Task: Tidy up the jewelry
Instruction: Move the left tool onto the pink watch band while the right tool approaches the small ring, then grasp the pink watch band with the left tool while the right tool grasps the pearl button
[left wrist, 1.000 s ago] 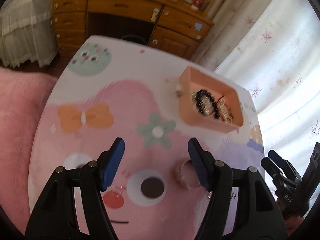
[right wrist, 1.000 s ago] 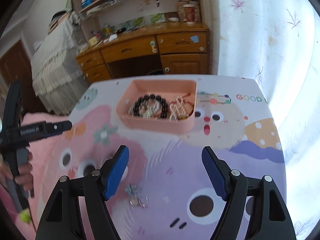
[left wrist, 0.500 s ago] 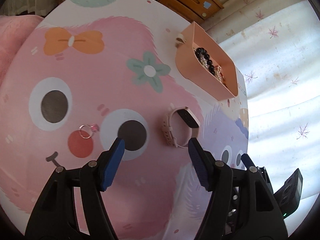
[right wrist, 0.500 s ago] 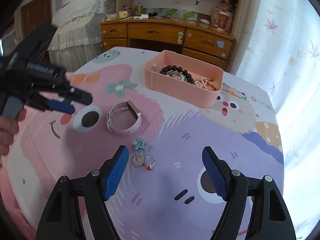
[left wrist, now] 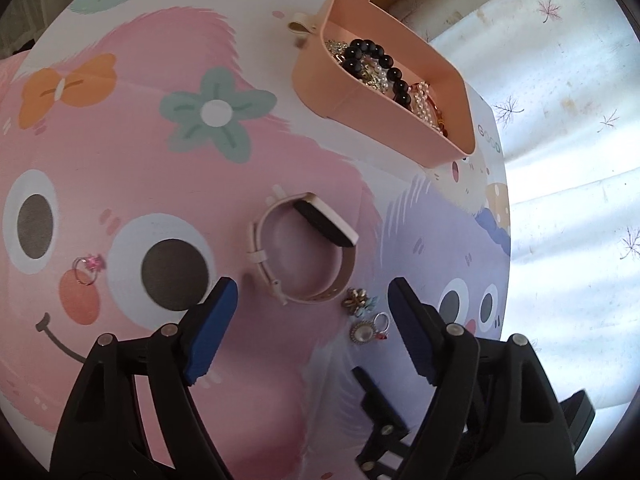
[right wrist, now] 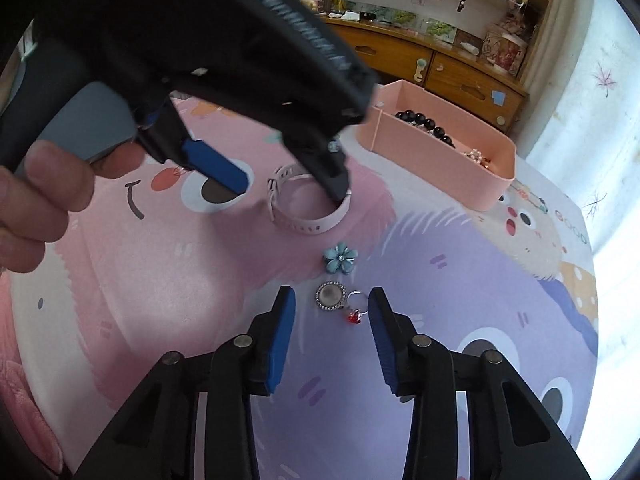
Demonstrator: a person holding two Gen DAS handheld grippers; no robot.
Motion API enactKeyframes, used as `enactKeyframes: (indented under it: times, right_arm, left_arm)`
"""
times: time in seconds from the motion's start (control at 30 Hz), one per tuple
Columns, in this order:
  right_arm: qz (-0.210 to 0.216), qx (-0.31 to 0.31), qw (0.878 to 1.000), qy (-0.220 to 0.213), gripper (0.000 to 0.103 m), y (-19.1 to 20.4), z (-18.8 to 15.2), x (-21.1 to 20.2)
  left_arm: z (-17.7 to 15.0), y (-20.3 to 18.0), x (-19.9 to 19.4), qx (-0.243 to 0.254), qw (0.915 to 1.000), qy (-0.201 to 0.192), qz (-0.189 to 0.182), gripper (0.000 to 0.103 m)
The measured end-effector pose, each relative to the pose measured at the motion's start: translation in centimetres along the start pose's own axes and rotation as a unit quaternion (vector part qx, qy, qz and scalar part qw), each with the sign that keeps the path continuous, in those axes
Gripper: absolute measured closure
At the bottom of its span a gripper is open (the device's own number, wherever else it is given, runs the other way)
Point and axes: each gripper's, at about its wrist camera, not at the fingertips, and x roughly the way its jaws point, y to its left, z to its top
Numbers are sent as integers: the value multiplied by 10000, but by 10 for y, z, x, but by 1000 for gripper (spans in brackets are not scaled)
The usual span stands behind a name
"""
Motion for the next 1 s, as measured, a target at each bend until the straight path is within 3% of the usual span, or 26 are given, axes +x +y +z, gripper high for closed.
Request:
enactKeyframes:
  times: [0.17,0.43,0.63,0.73,1.0]
  right_arm:
    - [173,10,9998,76,71,-1,-5,10]
    - [271,28,9996,-82,72,-9,-5,18]
    - [303,112,9993,-160,72,-13,-1,25]
    - [355,175,9990,-184,71,-18,1,28]
    - [424,233,9988,-123,72,-25,5,30]
  left_arm:
    - [8,-15,11,-1,9996,-88,252,27]
    - [19,-35,26,323,9906,-380,1275,27]
    - [28,-37,33,258,9890,-485,1372,28]
    - [29,-37,34,277,9875,-499,1471,43]
    - [29,-26,26,365,9899,-594,1238,67]
